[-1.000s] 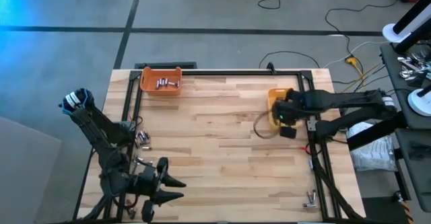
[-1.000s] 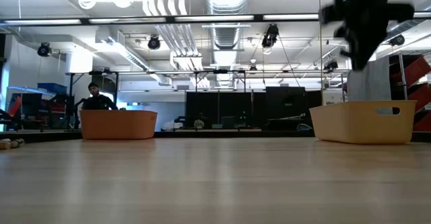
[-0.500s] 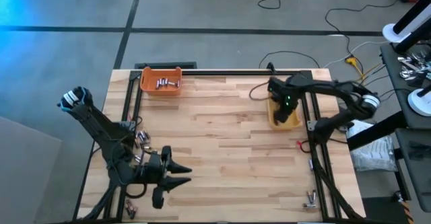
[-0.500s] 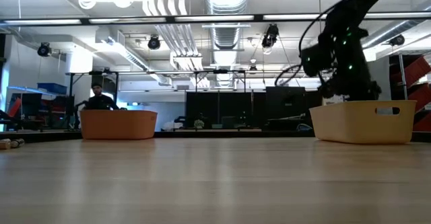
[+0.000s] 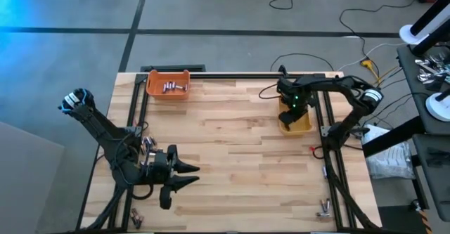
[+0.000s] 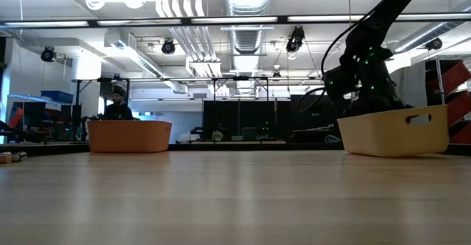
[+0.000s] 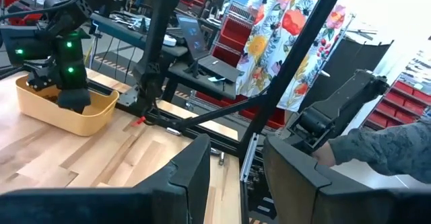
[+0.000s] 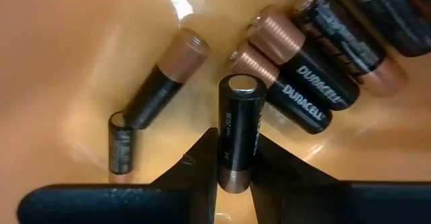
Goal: Sort batteries
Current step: Put the black battery into the yellow bin, then put the silver battery into the orange bin
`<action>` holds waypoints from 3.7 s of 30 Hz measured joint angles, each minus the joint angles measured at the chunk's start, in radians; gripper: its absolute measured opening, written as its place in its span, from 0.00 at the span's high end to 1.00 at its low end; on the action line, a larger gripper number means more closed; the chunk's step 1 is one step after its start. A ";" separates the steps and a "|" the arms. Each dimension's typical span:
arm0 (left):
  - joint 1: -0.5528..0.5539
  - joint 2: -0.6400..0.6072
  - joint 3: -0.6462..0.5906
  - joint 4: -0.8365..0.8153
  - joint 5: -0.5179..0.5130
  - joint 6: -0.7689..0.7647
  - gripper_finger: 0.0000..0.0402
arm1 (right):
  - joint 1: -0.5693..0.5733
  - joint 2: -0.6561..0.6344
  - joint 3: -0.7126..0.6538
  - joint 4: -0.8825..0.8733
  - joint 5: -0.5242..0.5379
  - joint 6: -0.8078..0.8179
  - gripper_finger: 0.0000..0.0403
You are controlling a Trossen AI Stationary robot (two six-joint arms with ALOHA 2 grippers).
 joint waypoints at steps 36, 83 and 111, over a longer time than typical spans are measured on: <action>0.000 0.001 0.000 0.016 0.008 -0.032 0.71 | 0.625 -0.737 -0.004 -0.060 0.127 0.478 0.58; -0.006 0.223 0.000 0.249 0.107 -0.094 0.71 | 1.438 0.139 -0.128 -0.124 -0.329 0.332 0.24; -0.006 0.222 0.000 0.248 0.106 -0.093 0.71 | 1.440 0.145 -0.119 -0.085 -0.344 0.388 0.44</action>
